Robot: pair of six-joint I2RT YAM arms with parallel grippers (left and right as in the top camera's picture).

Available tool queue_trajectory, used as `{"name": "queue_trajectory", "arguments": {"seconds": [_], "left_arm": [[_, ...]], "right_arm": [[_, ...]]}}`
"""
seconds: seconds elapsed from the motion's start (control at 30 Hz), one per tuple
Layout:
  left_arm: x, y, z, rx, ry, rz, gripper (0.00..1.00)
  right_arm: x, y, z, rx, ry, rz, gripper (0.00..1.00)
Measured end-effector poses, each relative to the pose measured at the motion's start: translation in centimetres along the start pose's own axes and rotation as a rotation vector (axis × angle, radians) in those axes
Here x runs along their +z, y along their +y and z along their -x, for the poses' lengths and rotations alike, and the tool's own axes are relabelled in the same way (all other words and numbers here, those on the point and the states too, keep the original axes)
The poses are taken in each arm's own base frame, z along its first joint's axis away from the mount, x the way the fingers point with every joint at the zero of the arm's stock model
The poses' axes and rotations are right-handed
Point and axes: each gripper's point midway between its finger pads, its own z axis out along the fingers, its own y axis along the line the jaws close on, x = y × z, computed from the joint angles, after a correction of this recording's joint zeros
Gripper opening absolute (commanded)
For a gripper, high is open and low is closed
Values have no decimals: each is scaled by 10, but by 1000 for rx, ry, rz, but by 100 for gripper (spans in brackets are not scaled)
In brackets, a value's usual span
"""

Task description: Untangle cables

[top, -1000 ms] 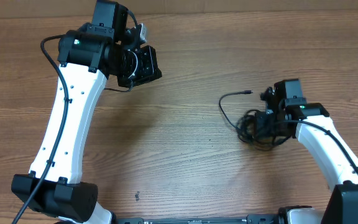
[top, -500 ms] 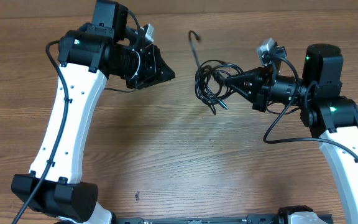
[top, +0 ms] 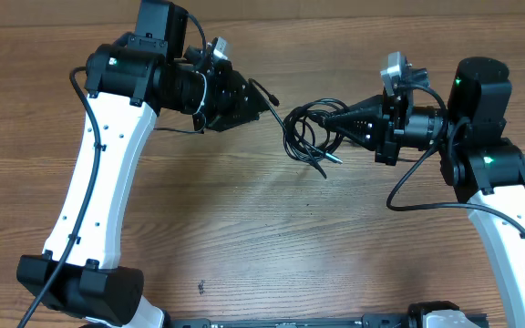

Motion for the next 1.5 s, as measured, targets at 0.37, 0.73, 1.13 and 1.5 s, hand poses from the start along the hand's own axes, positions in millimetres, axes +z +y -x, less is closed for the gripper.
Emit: {"name": "queue_trajectory", "arguments": {"seconds": [0.37,0.73,1.13,1.5], "left_arm": [[19,-16,-20,-133,54,-2,46],[37,-29,-38,-111,90,1,42],[43,-30,-44,-95,95,17,4],[20,-11,-25,-119,61,26,4]], "right_arm": [[0,5,2,-11,-5,29,4],[0,5,12,-53,-27,29,4],[-1,7,22,-24,-48,41,4],[-38,-30,25,194,-100,-124,4]]}}
